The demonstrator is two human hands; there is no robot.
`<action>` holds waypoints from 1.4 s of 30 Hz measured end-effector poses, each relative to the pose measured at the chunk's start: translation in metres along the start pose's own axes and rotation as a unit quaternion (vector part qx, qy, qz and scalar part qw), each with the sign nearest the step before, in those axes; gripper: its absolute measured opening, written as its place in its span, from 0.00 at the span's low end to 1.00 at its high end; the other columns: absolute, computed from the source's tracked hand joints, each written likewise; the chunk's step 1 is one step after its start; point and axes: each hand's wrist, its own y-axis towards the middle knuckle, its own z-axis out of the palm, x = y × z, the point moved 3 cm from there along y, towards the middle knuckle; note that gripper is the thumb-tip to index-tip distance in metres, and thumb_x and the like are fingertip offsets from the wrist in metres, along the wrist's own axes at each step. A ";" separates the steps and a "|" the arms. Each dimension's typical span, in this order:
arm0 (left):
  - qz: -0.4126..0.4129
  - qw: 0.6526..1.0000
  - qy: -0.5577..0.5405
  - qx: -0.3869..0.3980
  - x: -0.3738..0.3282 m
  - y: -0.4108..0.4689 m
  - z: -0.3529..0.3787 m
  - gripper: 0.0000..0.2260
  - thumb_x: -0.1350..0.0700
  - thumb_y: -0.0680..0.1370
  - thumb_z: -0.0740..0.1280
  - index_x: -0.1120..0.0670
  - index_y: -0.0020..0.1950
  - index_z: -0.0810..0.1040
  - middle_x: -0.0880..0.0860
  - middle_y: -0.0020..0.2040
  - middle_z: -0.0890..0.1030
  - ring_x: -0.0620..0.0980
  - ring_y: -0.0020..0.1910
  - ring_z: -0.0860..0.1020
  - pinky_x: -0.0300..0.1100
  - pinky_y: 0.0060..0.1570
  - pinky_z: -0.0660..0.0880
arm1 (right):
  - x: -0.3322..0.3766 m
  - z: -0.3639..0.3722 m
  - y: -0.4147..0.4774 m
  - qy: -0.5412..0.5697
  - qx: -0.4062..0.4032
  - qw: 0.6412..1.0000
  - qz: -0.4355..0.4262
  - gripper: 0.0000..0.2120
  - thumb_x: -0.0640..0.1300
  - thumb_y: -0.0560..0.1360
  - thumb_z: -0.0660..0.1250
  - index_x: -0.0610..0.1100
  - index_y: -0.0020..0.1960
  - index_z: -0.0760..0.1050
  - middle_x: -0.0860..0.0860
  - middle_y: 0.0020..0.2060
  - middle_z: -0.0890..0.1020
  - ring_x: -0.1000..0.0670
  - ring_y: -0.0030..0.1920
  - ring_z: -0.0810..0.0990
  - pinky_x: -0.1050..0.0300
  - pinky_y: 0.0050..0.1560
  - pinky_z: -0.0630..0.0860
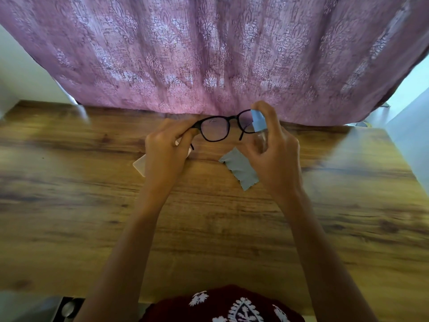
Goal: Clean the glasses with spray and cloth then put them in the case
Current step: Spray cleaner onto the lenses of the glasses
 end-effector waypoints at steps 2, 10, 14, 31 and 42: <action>0.002 1.000 0.003 0.001 -0.001 0.000 0.000 0.08 0.64 0.74 0.71 0.58 0.53 0.84 0.55 0.43 0.84 0.54 0.41 0.80 0.51 0.40 0.77 | -0.003 0.000 0.000 -0.010 -0.002 1.000 0.005 0.23 0.32 0.73 0.65 0.45 0.66 0.70 0.60 0.28 0.64 0.61 0.26 0.65 0.74 0.29 0.63; -0.004 1.000 0.005 0.004 0.003 -0.002 0.000 0.07 0.62 0.74 0.71 0.59 0.52 0.84 0.54 0.45 0.84 0.51 0.42 0.80 0.50 0.41 0.77 | -0.008 -0.005 0.002 -0.011 -0.023 0.999 0.026 0.25 0.36 0.70 0.71 0.50 0.63 0.68 0.57 0.27 0.69 0.60 0.25 0.67 0.74 0.29 0.65; -0.003 1.000 0.003 0.005 0.005 -0.003 0.002 0.08 0.62 0.74 0.71 0.59 0.52 0.84 0.54 0.45 0.84 0.52 0.43 0.81 0.51 0.41 0.77 | -0.008 -0.007 0.002 -0.016 -0.008 1.000 0.022 0.27 0.38 0.70 0.71 0.48 0.67 0.69 0.61 0.28 0.65 0.63 0.26 0.67 0.75 0.30 0.64; -0.043 0.999 0.004 0.008 0.002 -0.009 0.003 0.08 0.63 0.75 0.68 0.58 0.52 0.84 0.53 0.46 0.84 0.48 0.45 0.80 0.46 0.46 0.77 | -0.077 0.020 -0.016 0.082 -0.034 0.989 0.122 0.21 0.37 0.77 0.57 0.44 0.70 0.63 0.54 0.28 0.68 0.54 0.25 0.66 0.63 0.24 0.64; -0.059 0.998 0.016 0.011 0.013 -0.019 0.009 0.07 0.63 0.74 0.70 0.59 0.51 0.84 0.53 0.44 0.84 0.42 0.43 0.78 0.37 0.44 0.75 | -0.145 0.064 -0.047 0.054 0.022 0.962 0.265 0.15 0.40 0.78 0.65 0.38 0.62 0.66 0.43 0.47 0.77 0.46 0.44 0.77 0.64 0.38 0.67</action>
